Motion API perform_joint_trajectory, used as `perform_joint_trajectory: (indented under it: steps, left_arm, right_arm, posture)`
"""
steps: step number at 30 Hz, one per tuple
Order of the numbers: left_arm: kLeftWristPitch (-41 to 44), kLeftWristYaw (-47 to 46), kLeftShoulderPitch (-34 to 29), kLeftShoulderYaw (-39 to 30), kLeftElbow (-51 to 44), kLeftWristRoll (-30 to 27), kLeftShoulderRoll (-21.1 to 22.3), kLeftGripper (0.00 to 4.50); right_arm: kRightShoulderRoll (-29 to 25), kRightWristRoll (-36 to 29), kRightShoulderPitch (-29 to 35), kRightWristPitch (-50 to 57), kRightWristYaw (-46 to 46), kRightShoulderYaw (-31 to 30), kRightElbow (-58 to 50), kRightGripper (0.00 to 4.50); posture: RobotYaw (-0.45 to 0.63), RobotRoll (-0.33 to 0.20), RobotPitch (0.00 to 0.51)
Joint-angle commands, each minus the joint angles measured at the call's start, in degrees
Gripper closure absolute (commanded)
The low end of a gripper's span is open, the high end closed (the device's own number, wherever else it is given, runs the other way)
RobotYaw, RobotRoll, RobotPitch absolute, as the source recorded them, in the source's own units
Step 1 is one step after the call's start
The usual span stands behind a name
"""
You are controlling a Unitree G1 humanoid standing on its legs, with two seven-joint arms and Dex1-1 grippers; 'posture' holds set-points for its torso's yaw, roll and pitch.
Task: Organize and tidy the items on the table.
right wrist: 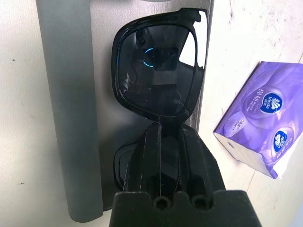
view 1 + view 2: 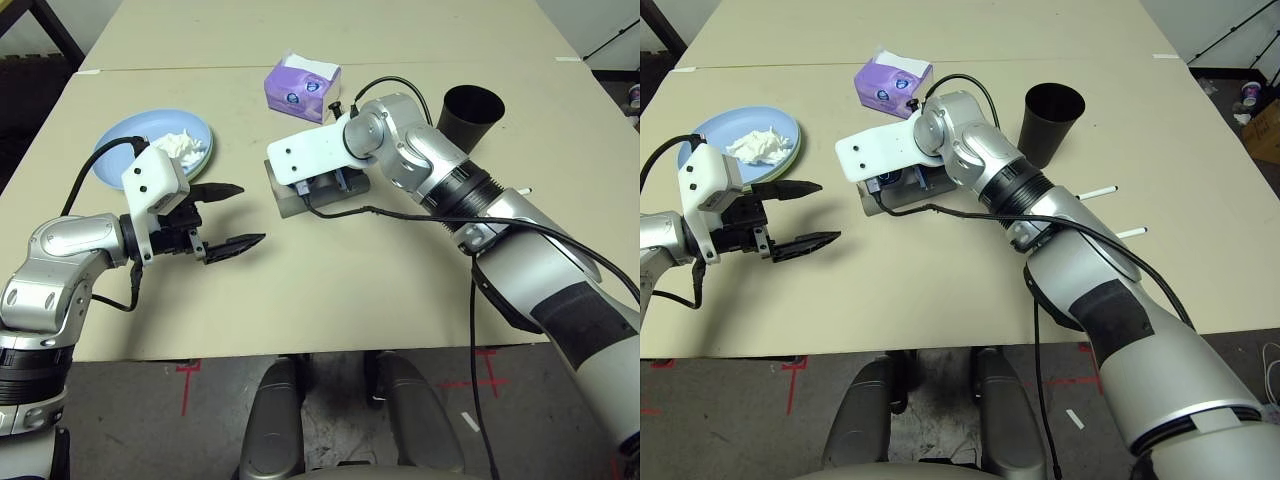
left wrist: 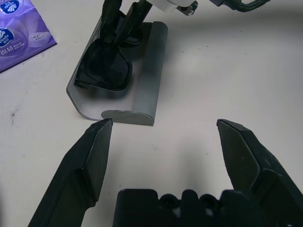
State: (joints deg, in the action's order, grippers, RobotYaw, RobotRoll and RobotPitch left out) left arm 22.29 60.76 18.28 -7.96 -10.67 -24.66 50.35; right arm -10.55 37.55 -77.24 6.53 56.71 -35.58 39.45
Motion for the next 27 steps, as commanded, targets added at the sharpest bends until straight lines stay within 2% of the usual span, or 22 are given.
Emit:
perform_joint_trajectory:
  steps: [1,13,27]
  left_arm:
    - [-0.32,0.45,-0.43,-0.40,-0.76,-0.26,0.55,0.00]
    - [-0.36,0.27,-0.46,-0.49,-0.76,-0.21,0.50,0.00]
    - [-0.75,0.32,0.53,-0.03,0.16,0.09,0.33,0.00]
  right_arm:
    - [0.32,0.55,0.71,0.02,1.19,-1.26,-2.15,4.13]
    - [0.13,1.12,3.71,1.95,3.58,-2.44,-7.71,4.13]
    - [-0.48,1.16,3.07,1.65,4.44,-2.26,-7.08,4.13]
  posture:
    - [0.05,0.000,0.237]
    - [0.04,0.000,0.234]
    - [0.04,0.000,0.225]
